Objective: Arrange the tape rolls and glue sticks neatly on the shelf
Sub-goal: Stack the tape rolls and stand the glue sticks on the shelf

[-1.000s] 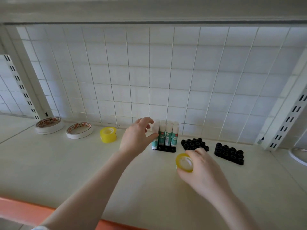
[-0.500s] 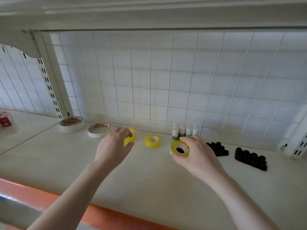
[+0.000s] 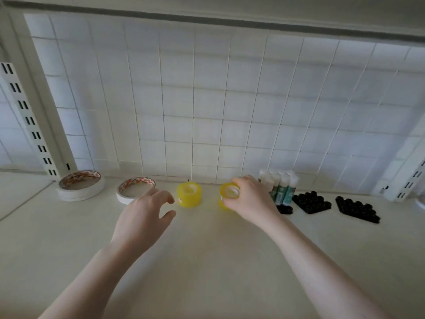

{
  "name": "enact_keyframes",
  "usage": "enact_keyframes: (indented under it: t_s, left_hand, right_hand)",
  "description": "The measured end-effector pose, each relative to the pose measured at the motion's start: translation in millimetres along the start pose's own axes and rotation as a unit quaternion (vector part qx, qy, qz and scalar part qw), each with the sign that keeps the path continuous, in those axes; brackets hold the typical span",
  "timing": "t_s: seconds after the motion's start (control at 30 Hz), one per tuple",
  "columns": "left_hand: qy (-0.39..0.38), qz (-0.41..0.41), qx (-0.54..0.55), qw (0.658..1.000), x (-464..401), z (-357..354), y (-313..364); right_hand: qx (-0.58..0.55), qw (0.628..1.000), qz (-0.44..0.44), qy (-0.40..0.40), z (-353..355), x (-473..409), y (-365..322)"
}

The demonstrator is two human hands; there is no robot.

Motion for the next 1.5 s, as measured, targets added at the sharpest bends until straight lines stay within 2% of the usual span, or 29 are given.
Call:
enact_keyframes:
  t_s: [0.27, 0.57, 1.0, 1.5]
  left_hand:
    - [0.018, -0.013, 0.099, 0.995, -2.1, -3.1, 0.1]
    - [0.01, -0.051, 0.105, 0.993, 0.4, -3.0, 5.7]
    - [-0.01, -0.042, 0.11, 0.993, 1.2, -6.1, 6.2]
    - [-0.025, -0.036, 0.113, 0.993, 0.9, -11.2, 2.6]
  right_hand:
    - [-0.001, 0.999, -0.032, -0.016, -20.4, -16.2, 9.2]
    - [-0.042, 0.998, -0.042, -0.017, -18.0, -14.0, 11.7]
    - [-0.06, 0.995, -0.073, -0.036, -18.2, -11.9, 16.1]
    - [-0.066, 0.992, -0.107, 0.026, -26.9, -4.4, 21.3]
Point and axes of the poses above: each hand's wrist, its own x-axis away from the middle knuckle, its own z-axis out of the back of the hand, y = z × x, the point moved 9 cm from there along -x, towards the middle knuckle, and after that the axes turned 9 degrees about -z, right-handed, at the moved point
